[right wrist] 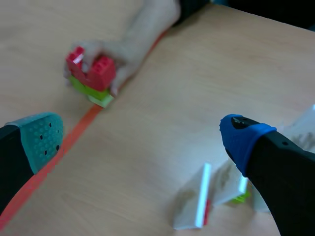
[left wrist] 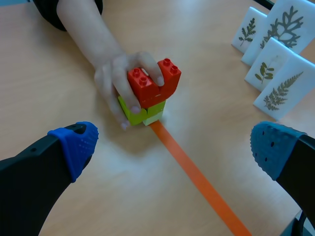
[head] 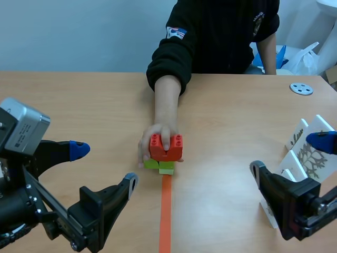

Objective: Sort the leaf by its shape. The table is split by an orange tape line. A compound leaf with several leaflets goes to the left side, a simple leaf with one blade goes to the right side. Return to the home posture when a red brick is placed on the table.

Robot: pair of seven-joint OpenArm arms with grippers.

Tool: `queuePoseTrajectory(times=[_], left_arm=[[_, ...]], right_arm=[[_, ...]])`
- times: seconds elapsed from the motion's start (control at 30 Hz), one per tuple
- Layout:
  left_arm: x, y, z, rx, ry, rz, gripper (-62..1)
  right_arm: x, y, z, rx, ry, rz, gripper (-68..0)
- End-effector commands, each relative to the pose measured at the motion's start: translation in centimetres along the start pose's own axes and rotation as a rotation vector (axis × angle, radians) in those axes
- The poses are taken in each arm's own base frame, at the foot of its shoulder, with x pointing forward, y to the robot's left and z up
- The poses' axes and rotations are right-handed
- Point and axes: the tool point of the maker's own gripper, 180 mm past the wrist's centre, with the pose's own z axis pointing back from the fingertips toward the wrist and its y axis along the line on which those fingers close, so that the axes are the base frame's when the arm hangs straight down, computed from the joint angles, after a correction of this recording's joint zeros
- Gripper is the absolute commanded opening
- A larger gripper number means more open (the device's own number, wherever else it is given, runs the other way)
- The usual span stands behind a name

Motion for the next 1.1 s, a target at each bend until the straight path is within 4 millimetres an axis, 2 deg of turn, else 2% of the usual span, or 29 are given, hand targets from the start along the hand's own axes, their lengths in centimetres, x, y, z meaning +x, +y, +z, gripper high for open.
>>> queuePoseTrajectory(times=[0.0, 0.33, 0.83, 1.07], left_arm=[[0.5, -0.4, 0.5, -0.007, -0.015, 0.002, 1.4], [0.7, 0.3, 2.0, 0.030, 0.000, -0.016, 1.4], [1.4, 0.3, 2.0, 0.032, -0.038, -0.019, 1.4], [1.4, 0.3, 2.0, 0.032, -0.039, -0.019, 1.4]], right_arm=[[0.3, 0.4, -0.2, 0.017, -0.015, -0.004, 0.4], [0.7, 1.3, -0.5, 0.043, -0.043, -0.019, 0.4], [2.2, 1.2, -0.4, 0.042, -0.130, -0.023, 0.4], [0.8, 0.9, -0.4, 0.032, -0.098, -0.043, 0.4]])
